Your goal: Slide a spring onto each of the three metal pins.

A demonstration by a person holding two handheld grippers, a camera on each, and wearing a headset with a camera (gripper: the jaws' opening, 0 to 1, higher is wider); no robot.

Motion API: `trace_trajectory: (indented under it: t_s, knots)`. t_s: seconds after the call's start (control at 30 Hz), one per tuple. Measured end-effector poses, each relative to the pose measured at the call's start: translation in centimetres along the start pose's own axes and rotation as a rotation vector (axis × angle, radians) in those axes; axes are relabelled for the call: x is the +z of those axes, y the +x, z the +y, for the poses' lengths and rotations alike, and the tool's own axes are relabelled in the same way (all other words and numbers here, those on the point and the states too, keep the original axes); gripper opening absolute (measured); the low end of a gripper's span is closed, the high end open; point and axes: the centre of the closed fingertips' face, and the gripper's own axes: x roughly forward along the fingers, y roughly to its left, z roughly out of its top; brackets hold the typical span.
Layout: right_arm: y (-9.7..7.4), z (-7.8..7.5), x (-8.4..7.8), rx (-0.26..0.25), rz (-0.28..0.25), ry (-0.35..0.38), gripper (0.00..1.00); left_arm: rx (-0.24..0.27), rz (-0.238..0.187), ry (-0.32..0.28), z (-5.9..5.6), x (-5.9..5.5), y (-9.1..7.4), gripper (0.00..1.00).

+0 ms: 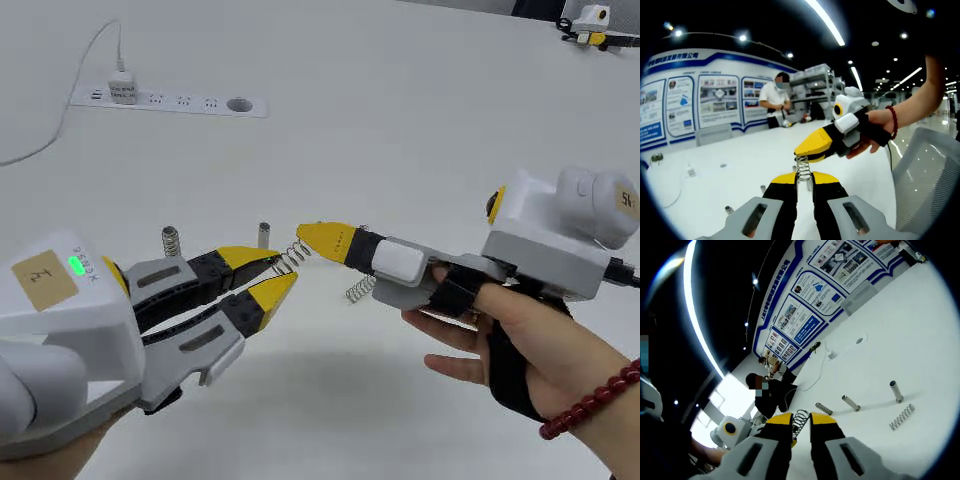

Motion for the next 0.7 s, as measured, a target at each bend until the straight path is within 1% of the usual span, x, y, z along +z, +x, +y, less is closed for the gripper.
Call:
trace_trajectory:
  t_s: [0.03, 0.07, 0.17, 0.27, 0.37, 0.47, 0.57, 0.63, 0.67, 0.7]
  knots:
    - [0.0, 0.1, 0.0, 0.008, 0.001, 0.018, 0.14, 0.000, 0.003, 0.000, 0.0, 0.0, 0.0, 0.10]
    - [0.0, 0.2, -0.1, 0.012, 0.004, 0.020, 0.13, 0.000, 0.002, -0.002, 0.0, 0.0, 0.0, 0.10]
    - [0.0, 0.4, 0.0, 0.024, 0.000, 0.014, 0.13, -0.002, 0.003, -0.007, 0.0, 0.0, 0.0, 0.10]
    - [0.0, 0.5, -0.1, 0.031, 0.004, 0.013, 0.12, 0.000, 0.016, -0.008, 0.0, -0.2, 0.0, 0.10]
    - [0.0, 0.8, -0.1, 0.037, 0.005, 0.001, 0.12, -0.002, 0.021, -0.021, -0.1, -0.3, 0.0, 0.10]
    - [0.1, 1.0, -0.2, 0.040, 0.010, -0.025, 0.11, 0.000, 0.033, -0.032, -0.1, -0.4, -0.1, 0.11]
    - [0.2, 1.0, -0.2, 0.027, 0.015, -0.072, 0.11, 0.001, 0.051, -0.042, -0.1, -0.7, -0.1, 0.12]
    - [0.3, 0.8, -0.1, 0.009, 0.014, -0.106, 0.11, -0.001, 0.063, -0.059, -0.1, -1.0, -0.1, 0.15]
    - [0.4, 0.7, 0.0, -0.001, 0.014, -0.127, 0.11, -0.002, 0.080, -0.066, -0.1, -1.4, -0.2, 0.17]
    - [0.4, 0.6, 0.0, -0.011, 0.016, -0.139, 0.11, 0.000, 0.088, -0.067, -0.1, -1.6, -0.2, 0.17]
